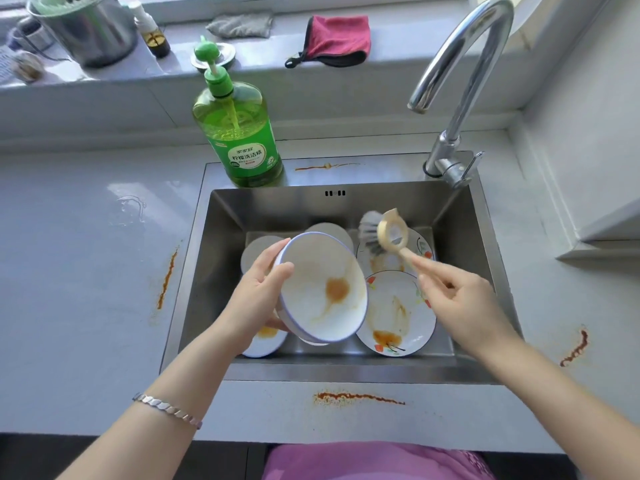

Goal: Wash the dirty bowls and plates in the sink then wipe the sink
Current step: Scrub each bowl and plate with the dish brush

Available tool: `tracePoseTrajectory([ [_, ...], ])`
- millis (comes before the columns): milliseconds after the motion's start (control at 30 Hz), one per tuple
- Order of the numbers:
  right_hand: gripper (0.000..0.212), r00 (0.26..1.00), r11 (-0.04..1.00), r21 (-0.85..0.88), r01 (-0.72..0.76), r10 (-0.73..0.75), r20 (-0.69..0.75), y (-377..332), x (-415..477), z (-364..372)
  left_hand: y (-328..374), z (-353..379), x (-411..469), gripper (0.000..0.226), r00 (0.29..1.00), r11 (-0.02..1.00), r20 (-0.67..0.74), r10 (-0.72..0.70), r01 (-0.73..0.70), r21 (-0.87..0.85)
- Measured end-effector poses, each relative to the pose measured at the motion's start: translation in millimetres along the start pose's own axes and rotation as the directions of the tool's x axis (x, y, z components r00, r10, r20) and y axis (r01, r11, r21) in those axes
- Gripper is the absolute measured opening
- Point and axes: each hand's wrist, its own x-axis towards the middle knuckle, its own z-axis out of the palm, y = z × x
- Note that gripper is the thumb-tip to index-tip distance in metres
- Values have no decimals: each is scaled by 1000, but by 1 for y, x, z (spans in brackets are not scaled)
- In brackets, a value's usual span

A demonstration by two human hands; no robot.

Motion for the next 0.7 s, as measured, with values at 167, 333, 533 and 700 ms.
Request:
tracePoseTrajectory([
  [167,36,942,813,476,-336,283,183,-2,-2,22,9,-1,-2,40,974,999,227,-9,1,37],
  [333,39,891,684,571,-454,333,309,-6,-7,29,30,-3,10,39,952,996,302,-48,24,82],
  [533,44,858,497,759,-420,489,155,-20,-2,36,27,23,4,37,983,978,-94,158,-169,-124],
  [700,43,834,353,851,-388,527,161,-35,0,47,-4,80,-26,89,939,872,-186,288,-337,-355],
])
